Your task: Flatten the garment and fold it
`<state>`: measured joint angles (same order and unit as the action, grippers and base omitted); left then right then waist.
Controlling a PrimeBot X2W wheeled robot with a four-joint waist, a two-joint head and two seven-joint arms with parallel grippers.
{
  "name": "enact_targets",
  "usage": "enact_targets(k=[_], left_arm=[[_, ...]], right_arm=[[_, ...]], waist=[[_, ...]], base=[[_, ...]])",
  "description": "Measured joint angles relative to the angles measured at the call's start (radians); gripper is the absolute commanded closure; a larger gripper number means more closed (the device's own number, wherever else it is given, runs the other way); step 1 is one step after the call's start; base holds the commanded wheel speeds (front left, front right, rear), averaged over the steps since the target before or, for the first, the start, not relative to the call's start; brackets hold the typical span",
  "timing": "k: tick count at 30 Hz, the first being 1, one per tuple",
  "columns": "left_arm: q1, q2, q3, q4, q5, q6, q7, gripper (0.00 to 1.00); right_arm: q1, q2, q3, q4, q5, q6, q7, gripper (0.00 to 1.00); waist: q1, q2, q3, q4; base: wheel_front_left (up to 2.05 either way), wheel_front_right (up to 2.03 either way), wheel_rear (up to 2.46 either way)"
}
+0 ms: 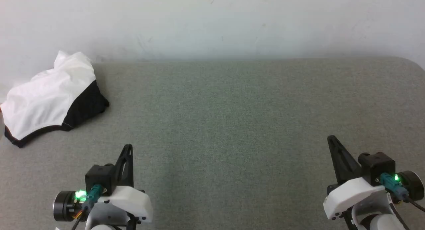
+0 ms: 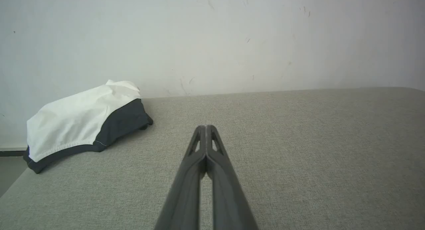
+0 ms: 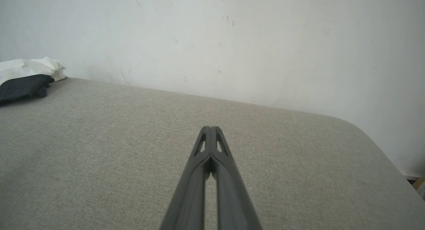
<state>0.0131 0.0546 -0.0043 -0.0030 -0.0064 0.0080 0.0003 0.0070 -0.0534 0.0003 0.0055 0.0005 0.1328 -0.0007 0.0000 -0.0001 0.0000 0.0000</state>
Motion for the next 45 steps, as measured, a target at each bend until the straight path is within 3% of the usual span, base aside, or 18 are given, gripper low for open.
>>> enact_targets(k=[4,5,8,9,10,29,45], left_arm=[[0.0,0.0,0.0,0.0,0.0,0.0,0.0,1.0],[0.0,0.0,0.0,0.0,0.0,0.0,0.0,0.0],[0.0,0.0,-0.001,0.0,0.0,0.001,0.0,0.0],[0.0,0.0,-0.001,0.0,0.0,0.001,0.0,1.0],[0.0,0.0,-0.001,0.0,0.0,0.001,0.0,0.0],[0.001,0.001,-0.009,-0.001,-0.01,0.003,-0.03,0.0],[0.008,0.001,-0.019,-0.007,-0.039,0.021,-0.064,0.0]], right_arm=[[0.0,0.0,0.0,0.0,0.0,0.0,0.0,1.0],[0.0,0.0,0.0,0.0,0.0,0.0,0.0,0.0],[0.0,-0.001,0.0,0.002,0.0,0.0,0.0,0.0],[0.0,-0.001,0.0,0.003,0.0,0.0,0.0,1.0],[0.0,-0.001,0.0,0.003,0.0,0.0,0.0,0.0],[0.001,-0.001,-0.045,0.009,0.027,0.0,-0.031,0.0],[0.001,-0.001,-0.077,0.009,0.045,0.0,-0.064,0.0]], waist=[[0.0,0.0,0.0,0.0],[0.0,0.0,0.0,0.0],[0.0,0.0,0.0,0.0],[0.0,0.0,0.0,0.0],[0.0,0.0,0.0,0.0],[0.0,0.0,0.005,0.01],[0.0,0.0,0.015,0.081]], base=[[0.0,0.0,0.0],[0.0,0.0,0.0],[0.0,0.0,0.0],[0.0,0.0,0.0],[0.0,0.0,0.0],[0.0,0.0,0.0],[0.0,0.0,0.0]])
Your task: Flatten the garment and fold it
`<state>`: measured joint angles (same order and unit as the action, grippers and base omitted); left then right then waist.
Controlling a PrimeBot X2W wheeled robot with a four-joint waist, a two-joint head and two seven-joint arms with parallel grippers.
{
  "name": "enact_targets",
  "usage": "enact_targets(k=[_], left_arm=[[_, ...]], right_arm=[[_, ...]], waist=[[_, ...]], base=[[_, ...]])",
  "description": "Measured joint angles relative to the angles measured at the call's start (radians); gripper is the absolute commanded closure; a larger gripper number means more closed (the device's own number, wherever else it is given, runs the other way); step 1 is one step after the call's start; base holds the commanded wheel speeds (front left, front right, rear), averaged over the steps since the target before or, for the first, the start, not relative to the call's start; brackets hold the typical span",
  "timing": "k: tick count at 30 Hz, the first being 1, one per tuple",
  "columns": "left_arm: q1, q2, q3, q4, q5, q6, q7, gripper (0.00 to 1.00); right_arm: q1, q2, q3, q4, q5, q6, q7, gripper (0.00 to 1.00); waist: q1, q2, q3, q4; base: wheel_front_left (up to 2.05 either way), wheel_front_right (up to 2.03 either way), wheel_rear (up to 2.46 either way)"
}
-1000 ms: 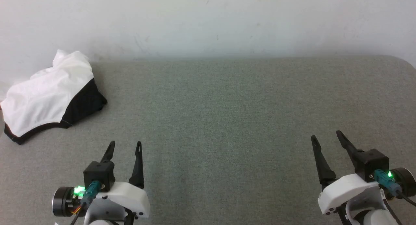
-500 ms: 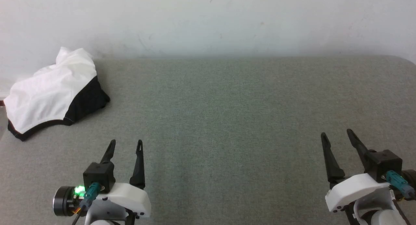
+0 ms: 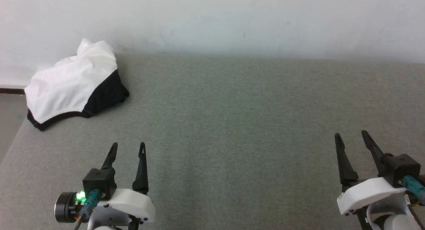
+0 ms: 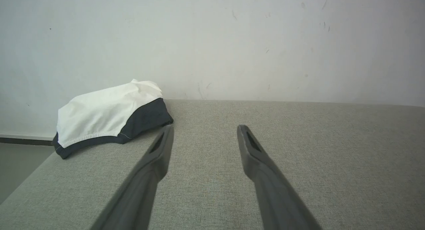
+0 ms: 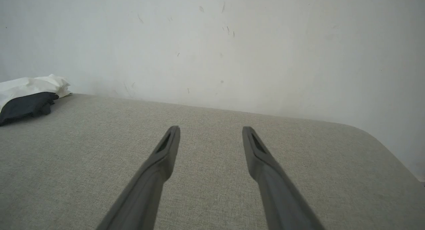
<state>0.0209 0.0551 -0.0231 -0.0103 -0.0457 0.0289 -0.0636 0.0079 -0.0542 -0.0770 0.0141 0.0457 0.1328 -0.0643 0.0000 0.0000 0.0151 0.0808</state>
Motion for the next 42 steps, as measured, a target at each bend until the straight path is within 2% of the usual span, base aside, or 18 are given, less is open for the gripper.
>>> enact_targets(k=[42], left_arm=[[0.06,0.0,0.002,-0.002,-0.062,0.017,-0.088,0.0]], right_arm=[[0.014,0.0,0.023,0.063,0.012,0.0,-0.088,0.0]], waist=[[0.0,0.0,-0.022,0.271]], base=[[0.0,0.0,0.0]])
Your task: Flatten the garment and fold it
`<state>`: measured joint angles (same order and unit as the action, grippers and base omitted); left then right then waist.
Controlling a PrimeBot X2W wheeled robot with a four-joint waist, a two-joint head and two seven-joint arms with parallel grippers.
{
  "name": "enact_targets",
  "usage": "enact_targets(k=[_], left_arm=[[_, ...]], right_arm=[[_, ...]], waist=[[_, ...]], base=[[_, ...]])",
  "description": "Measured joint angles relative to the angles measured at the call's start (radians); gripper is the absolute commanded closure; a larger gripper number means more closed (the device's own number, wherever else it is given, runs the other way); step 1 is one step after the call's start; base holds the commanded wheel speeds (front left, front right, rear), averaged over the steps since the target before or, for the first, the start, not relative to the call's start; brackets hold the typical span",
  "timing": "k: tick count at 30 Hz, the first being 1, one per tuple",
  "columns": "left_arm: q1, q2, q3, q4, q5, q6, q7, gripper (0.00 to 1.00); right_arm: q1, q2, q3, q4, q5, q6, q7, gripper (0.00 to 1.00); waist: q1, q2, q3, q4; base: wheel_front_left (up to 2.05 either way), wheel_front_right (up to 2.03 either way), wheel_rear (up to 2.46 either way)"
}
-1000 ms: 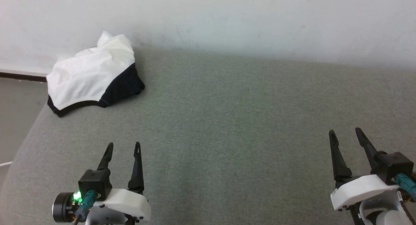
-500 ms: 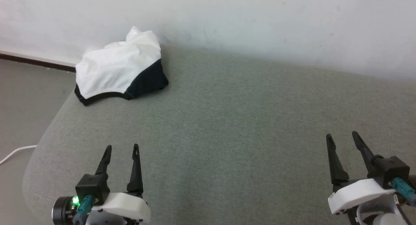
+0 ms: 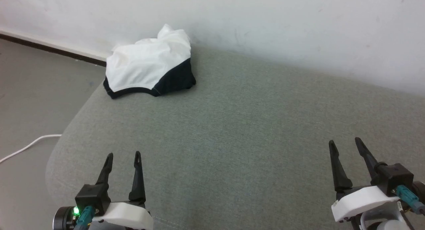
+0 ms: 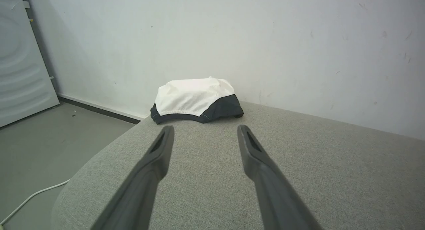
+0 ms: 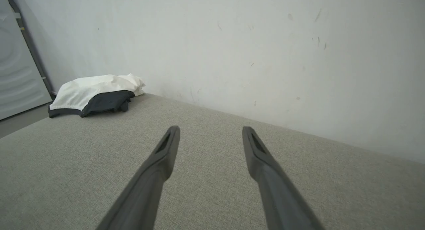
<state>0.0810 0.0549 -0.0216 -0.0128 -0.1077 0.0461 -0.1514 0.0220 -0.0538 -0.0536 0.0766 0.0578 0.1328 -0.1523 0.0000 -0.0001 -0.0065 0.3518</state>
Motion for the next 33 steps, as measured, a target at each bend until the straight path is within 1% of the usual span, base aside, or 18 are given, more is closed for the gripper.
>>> enact_targets(k=[14,17,27,33], left_arm=[[0.003,0.0,-0.005,0.008,-0.028,0.009,-0.027,0.0],[0.006,0.0,-0.007,0.008,-0.038,0.017,-0.035,0.0],[0.022,0.0,-0.016,0.007,-0.069,0.035,-0.056,0.0],[0.024,0.0,-0.017,0.007,-0.078,0.036,-0.068,0.0]], right_arm=[[0.002,0.0,0.001,0.013,0.004,0.0,-0.027,0.0],[0.002,0.0,0.001,0.014,0.004,0.0,-0.034,0.0],[0.001,0.0,-0.006,0.037,0.004,0.0,-0.054,0.0],[0.001,0.0,-0.008,0.039,0.005,0.0,-0.065,0.0]], waist=[[0.0,0.0,-0.001,0.088],[0.0,0.0,0.002,0.104],[0.0,0.0,0.013,0.143],[0.0,0.0,0.012,0.166]], base=[[0.0,0.0,0.0],[0.0,0.0,0.0],[0.0,0.0,0.0],[0.0,0.0,0.0]])
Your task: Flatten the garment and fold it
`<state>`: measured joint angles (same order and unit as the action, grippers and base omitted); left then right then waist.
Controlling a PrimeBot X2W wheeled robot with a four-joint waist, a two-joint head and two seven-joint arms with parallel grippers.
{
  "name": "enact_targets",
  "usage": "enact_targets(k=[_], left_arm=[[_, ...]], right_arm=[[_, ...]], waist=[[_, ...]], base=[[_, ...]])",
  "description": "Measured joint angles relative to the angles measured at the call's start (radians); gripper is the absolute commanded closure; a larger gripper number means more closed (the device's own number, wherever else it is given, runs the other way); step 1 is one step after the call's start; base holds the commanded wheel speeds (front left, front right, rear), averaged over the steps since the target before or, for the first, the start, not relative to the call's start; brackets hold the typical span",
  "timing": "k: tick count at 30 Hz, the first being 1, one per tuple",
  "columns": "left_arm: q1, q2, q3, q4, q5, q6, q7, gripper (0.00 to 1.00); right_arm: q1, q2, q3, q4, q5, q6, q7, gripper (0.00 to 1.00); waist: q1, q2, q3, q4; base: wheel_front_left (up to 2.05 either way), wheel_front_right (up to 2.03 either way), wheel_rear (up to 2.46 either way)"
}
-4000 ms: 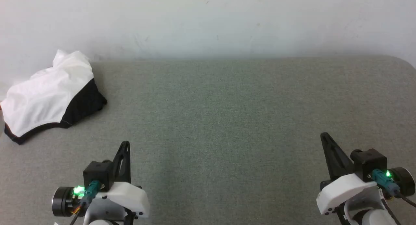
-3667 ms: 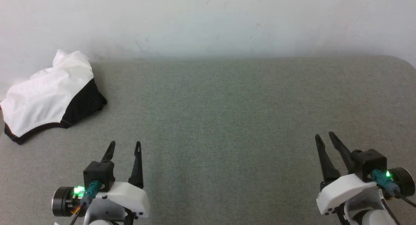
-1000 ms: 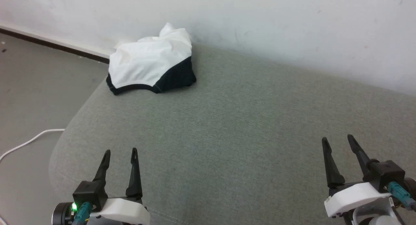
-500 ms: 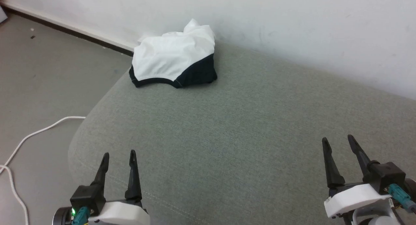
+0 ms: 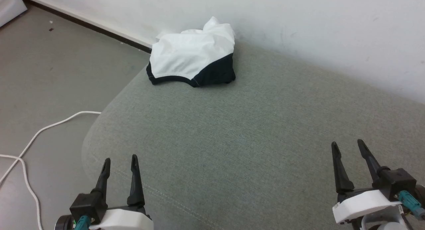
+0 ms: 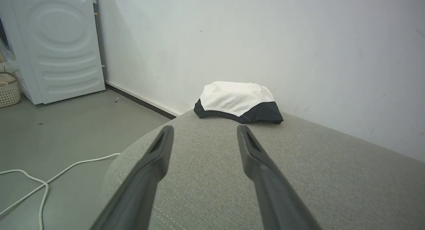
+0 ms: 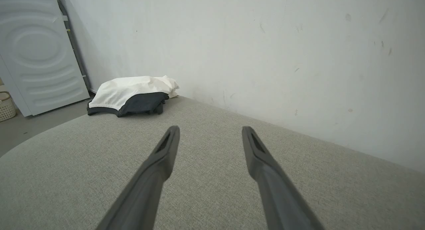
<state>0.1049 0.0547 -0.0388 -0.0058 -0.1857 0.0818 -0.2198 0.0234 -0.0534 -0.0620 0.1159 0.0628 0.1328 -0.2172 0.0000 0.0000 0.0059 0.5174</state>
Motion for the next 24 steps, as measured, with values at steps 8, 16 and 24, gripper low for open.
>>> enact_targets(k=[8,16,24], left_arm=[[0.002,0.0,-0.004,0.0,-0.01,0.008,-0.017,0.0],[0.017,0.0,-0.012,0.003,-0.017,0.009,-0.032,0.0],[0.017,0.0,-0.017,0.003,-0.017,0.009,-0.037,0.0]], right_arm=[[0.0,0.0,-0.007,0.003,0.001,0.0,-0.018,0.0],[0.0,0.0,-0.019,0.012,0.008,0.0,-0.034,0.0],[0.0,0.001,-0.021,0.012,0.008,0.0,-0.039,0.0]], waist=[[0.0,0.0001,0.002,0.034],[0.0,0.0001,0.003,0.07],[0.0,0.0001,0.006,0.075]], base=[[0.0,0.0,0.0],[0.0,0.0,0.0],[0.0,0.0,0.0]])
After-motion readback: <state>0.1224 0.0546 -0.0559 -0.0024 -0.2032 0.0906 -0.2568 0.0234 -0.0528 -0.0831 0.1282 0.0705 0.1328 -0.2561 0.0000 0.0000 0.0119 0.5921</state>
